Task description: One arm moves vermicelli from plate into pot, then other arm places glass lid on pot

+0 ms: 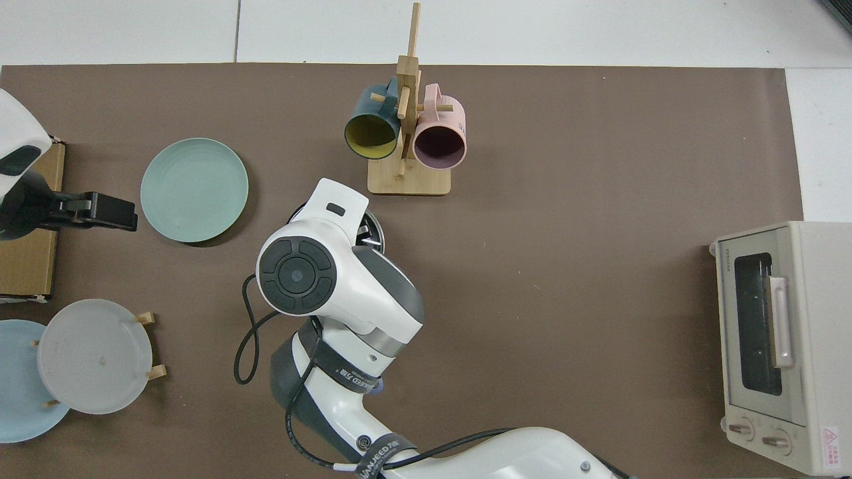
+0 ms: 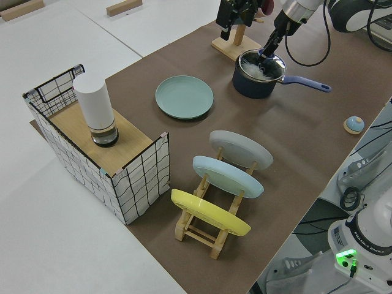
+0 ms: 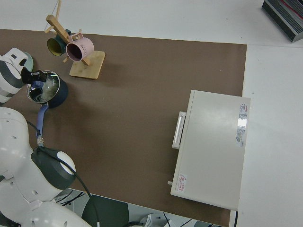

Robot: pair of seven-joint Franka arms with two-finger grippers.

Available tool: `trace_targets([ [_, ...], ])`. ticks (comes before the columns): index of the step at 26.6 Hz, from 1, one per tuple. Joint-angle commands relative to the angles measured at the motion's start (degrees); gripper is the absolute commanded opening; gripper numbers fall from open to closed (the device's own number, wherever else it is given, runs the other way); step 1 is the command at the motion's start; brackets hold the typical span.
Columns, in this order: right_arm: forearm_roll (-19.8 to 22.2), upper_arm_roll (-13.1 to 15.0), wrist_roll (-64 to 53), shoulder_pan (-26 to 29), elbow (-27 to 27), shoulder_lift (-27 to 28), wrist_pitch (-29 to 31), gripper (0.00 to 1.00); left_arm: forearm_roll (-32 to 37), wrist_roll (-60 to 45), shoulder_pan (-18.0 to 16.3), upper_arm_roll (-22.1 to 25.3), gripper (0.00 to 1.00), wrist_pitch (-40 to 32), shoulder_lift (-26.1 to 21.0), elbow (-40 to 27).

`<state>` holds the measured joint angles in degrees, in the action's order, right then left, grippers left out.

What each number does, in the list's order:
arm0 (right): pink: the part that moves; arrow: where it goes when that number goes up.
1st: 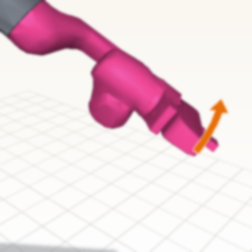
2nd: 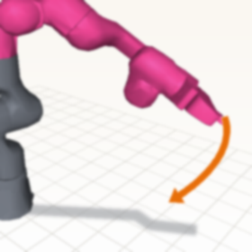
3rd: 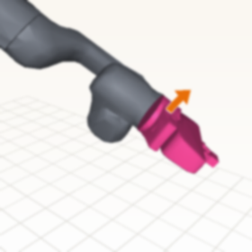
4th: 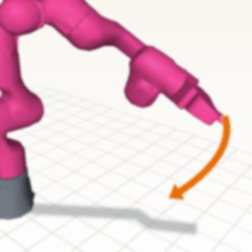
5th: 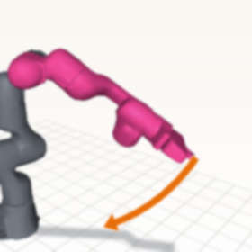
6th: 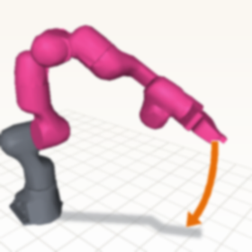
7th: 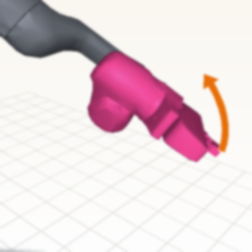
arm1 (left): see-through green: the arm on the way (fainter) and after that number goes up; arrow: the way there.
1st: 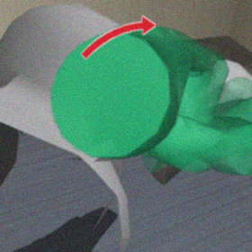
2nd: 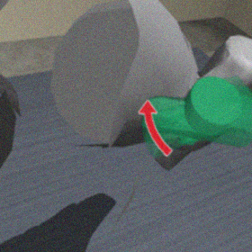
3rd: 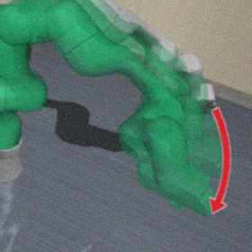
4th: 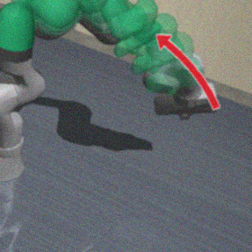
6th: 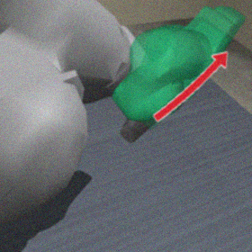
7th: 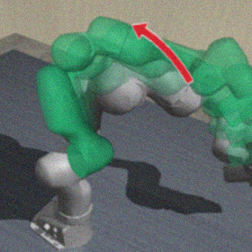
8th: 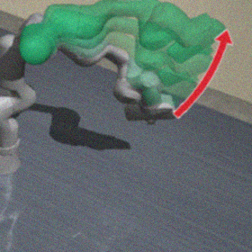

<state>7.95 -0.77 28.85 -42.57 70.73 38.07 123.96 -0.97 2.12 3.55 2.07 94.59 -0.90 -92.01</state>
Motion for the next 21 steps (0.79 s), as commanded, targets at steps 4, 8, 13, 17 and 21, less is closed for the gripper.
trace_targets([
  [4,-0.22,0.07,-1.43,0.38,-4.81,3.15,-0.65,0.00,-0.35,0.25,0.41,0.56,1.00,-0.90,0.81,-0.36],
  [8,-0.22,-0.02,-1.43,0.47,-4.81,3.15,-0.65,0.00,-0.35,0.25,0.41,0.56,1.00,-0.90,0.81,-0.36],
  [13,-0.30,-0.02,-1.52,0.47,-4.55,3.07,-0.74,0.00,-0.35,0.25,0.41,0.56,1.00,-0.90,0.81,-0.36],
  [17,-0.57,-0.02,-1.35,0.38,-4.46,2.89,-2.14,0.39,-0.35,0.25,0.41,0.56,1.00,-0.90,0.81,-0.36],
  [21,-0.92,-0.11,-1.26,0.56,-4.37,2.19,-2.59,0.80,-0.35,0.25,0.41,0.65,1.00,-0.90,0.81,-0.36],
])
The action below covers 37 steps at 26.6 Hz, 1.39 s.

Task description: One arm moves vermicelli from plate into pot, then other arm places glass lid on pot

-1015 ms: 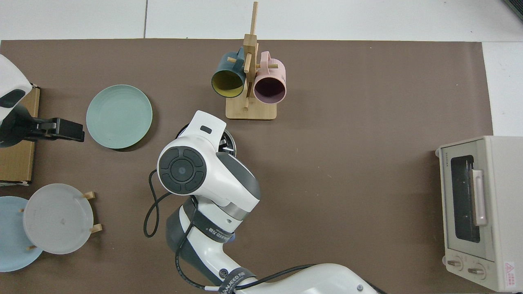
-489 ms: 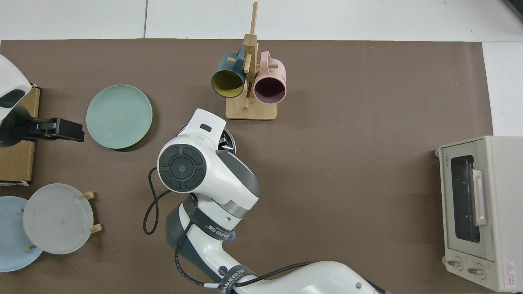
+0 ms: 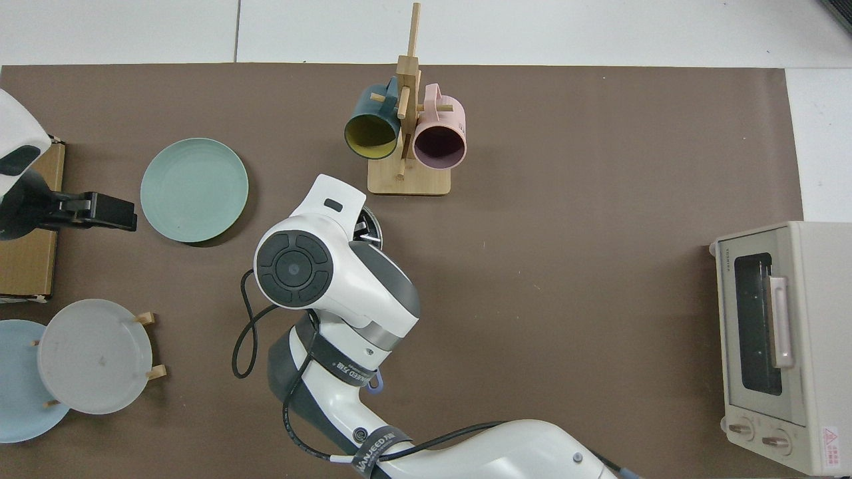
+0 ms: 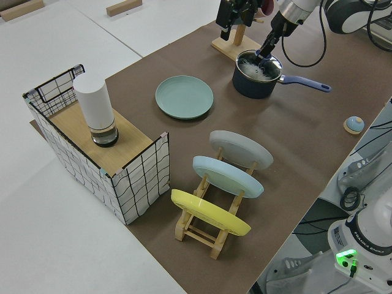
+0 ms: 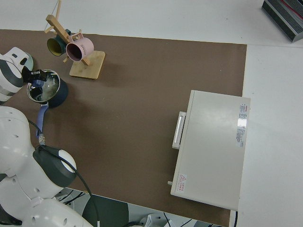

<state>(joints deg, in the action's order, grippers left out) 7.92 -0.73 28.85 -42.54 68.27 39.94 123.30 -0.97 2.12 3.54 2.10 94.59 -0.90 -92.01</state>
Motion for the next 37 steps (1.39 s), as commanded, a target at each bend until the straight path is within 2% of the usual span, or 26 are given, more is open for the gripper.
trace_targets([
  [1,-0.98,-0.24,-1.08,0.87,-1.91,-0.03,-2.45,0.84,-0.35,0.25,0.41,0.63,1.00,-0.90,0.81,-0.36],
  [4,-1.33,-0.33,-0.99,1.31,-1.91,-1.26,-4.38,0.97,-0.35,0.25,0.41,0.63,1.00,-0.90,0.81,-0.36],
  [5,-1.42,-0.33,-0.99,1.32,-1.74,-2.39,-4.38,0.98,-0.35,0.25,0.41,0.63,1.00,-0.90,0.81,-0.36],
  [7,-1.42,-0.33,-0.82,1.58,-0.08,-4.85,-5.26,0.98,-0.35,0.25,0.41,0.63,1.00,-0.90,0.81,-0.36],
  [14,-1.51,-0.15,1.64,4.83,4.06,-13.99,-15.00,0.99,-0.35,0.25,0.41,0.63,1.00,-0.90,0.81,-0.36],
  [17,-1.77,-0.24,1.03,8.51,5.73,-18.39,-20.10,0.99,-0.35,0.25,0.41,0.63,1.00,-0.90,0.81,-0.36],
  [20,-1.77,-0.15,1.03,12.03,8.54,-22.69,-22.04,0.99,-0.35,0.25,0.41,0.63,1.00,-0.90,0.81,-0.36],
  [26,-1.68,-0.07,0.86,16.69,12.49,-28.15,-28.90,0.99,-0.26,0.60,0.41,0.71,1.00,-0.90,0.81,-0.36],
  [34,-1.86,-0.15,-1.34,23.63,23.65,-37.29,-28.91,0.99,-0.17,0.69,0.50,0.71,1.00,-0.81,0.81,-0.36],
  [37,-3.43,-0.15,-5.81,26.79,27.52,-40.54,-28.29,0.99,-0.17,0.69,0.50,0.63,1.00,-0.81,0.81,-0.36],
])
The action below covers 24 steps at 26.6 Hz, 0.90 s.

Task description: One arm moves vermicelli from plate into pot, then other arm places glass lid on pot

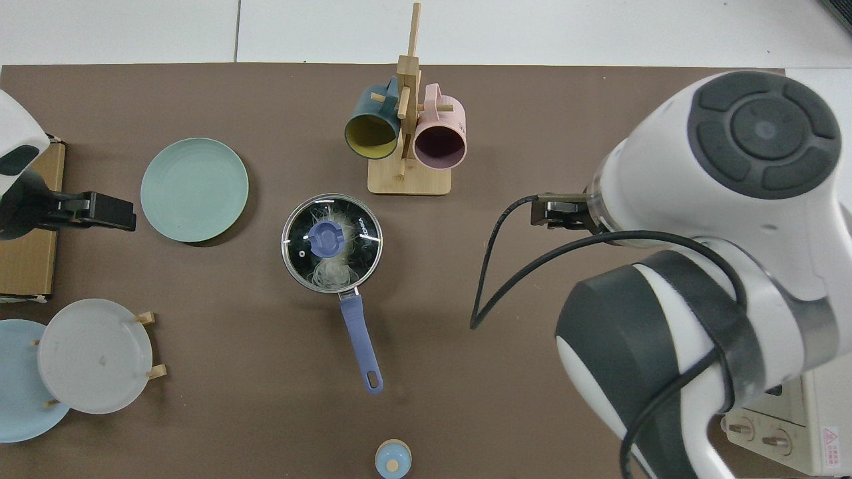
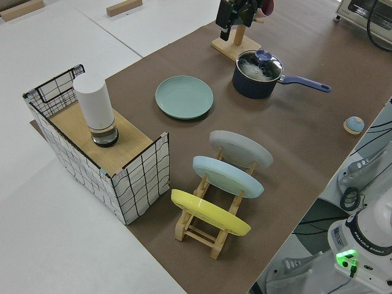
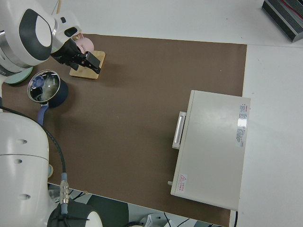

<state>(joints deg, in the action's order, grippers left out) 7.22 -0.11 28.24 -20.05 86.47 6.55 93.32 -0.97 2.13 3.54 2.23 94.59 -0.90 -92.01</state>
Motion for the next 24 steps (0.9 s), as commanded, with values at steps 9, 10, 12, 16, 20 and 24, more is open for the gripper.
trace_targets([
  [9,-5.64,-0.60,-18.57,13.18,11.00,-9.98,-0.41,0.99,-0.26,1.91,0.50,0.58,1.00,-0.89,0.81,-0.36],
  [10,-5.64,-0.60,-18.75,14.06,11.26,-10.06,-0.76,0.99,-0.26,2.00,0.50,0.58,1.00,-0.89,0.81,-0.36],
  [12,-5.73,-0.60,-18.75,14.51,11.70,-10.41,-0.94,0.99,-0.26,2.00,0.50,0.58,1.00,-1.24,0.81,-0.36],
  [16,-5.90,-0.60,-17.96,15.12,11.70,-10.33,-0.77,0.99,-0.26,2.26,0.50,0.58,1.00,-1.51,0.81,-0.36],
  [20,-6.96,-0.60,-18.14,15.39,11.35,-9.89,0.02,0.99,-0.26,3.40,0.50,0.67,1.00,-1.51,0.81,-0.36],
  [24,-7.13,-0.51,-18.14,16.09,11.17,-9.62,0.29,0.99,-0.26,4.11,0.41,0.67,1.00,-1.51,0.81,-0.36],
])
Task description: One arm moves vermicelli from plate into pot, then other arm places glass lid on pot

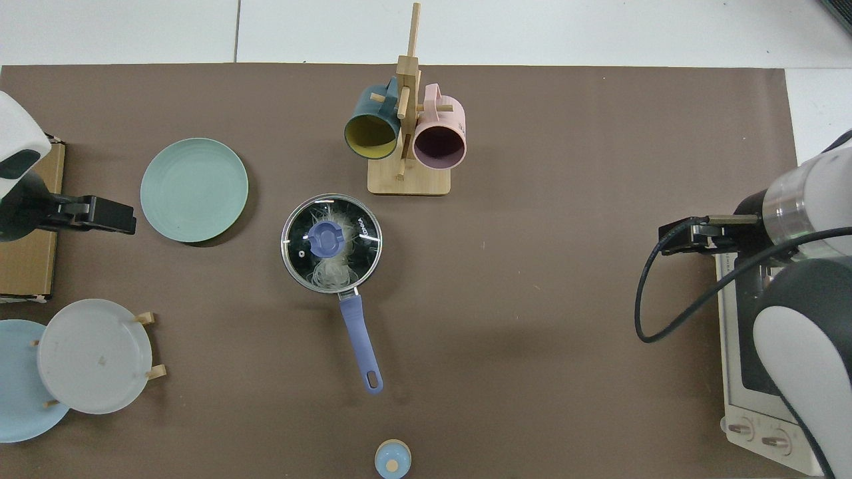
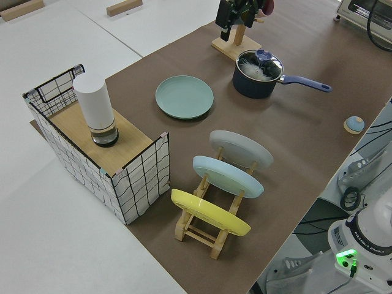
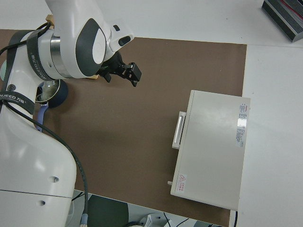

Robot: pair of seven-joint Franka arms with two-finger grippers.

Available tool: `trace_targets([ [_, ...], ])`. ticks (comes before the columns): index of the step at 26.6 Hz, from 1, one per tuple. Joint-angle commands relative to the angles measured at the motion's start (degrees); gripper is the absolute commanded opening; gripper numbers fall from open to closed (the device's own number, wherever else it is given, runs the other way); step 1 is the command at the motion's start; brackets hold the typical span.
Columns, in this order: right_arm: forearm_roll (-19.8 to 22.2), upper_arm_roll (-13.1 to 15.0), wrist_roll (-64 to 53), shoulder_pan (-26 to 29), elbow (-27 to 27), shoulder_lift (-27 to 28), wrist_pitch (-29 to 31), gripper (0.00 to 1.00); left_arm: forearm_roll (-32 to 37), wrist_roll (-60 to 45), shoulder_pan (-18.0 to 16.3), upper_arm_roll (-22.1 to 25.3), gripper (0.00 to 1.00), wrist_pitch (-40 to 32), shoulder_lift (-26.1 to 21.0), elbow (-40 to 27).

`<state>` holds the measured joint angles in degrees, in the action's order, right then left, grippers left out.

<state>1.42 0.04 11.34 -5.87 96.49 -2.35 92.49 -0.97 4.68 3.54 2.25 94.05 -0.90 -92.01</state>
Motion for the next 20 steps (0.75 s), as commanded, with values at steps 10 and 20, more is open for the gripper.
trace_targets([
  [10,-1.42,-0.65,-1.14,1.83,0.98,-0.55,1.64,0.99,-0.35,1.56,0.41,0.65,1.00,-0.89,0.81,-0.36],
  [20,-1.42,-0.65,-1.23,1.57,1.07,-0.55,2.26,0.99,-0.35,1.65,0.33,0.74,1.00,-0.80,0.81,-0.36],
])
